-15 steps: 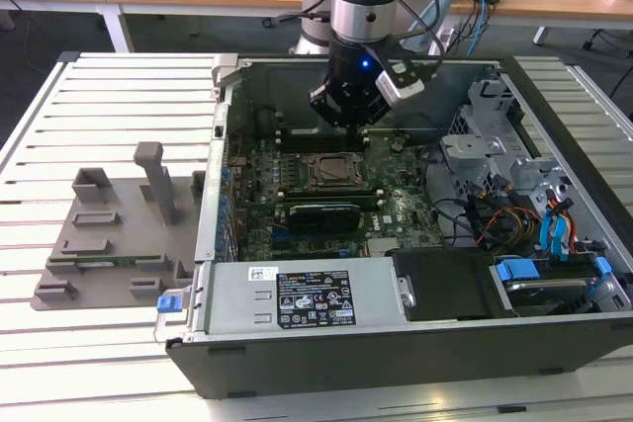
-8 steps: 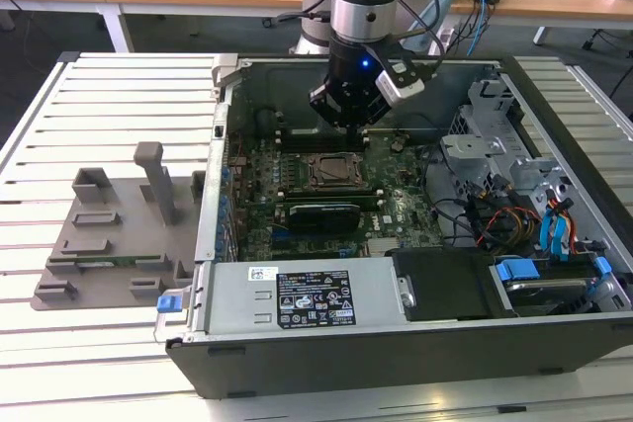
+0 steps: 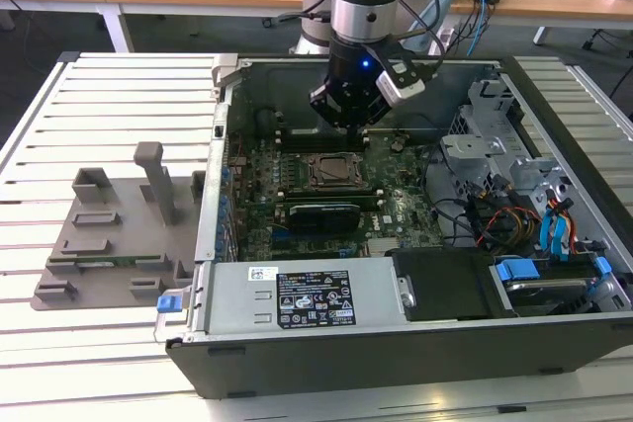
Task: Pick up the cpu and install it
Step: 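Install the second cpu locking lever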
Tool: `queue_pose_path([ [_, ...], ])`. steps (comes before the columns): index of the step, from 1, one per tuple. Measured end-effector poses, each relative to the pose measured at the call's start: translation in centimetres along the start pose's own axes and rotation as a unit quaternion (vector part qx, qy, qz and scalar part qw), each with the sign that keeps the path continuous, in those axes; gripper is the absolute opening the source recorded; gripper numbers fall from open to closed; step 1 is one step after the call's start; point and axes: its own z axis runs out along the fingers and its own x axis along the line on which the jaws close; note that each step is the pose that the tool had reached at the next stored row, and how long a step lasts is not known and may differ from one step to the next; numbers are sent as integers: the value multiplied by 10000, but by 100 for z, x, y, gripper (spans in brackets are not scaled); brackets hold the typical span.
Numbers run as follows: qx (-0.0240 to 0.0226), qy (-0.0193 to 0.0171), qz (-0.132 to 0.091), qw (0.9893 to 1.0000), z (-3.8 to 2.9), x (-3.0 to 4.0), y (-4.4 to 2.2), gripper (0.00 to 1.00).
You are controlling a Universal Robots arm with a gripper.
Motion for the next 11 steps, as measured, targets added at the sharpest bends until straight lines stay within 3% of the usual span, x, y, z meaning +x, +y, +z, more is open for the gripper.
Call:
queue_pose_path([
  [9, 0, 0, 0, 10000, 13, 11, -262, 11],
  [11, 0, 0, 0, 10000, 18, 15, -361, 11],
])
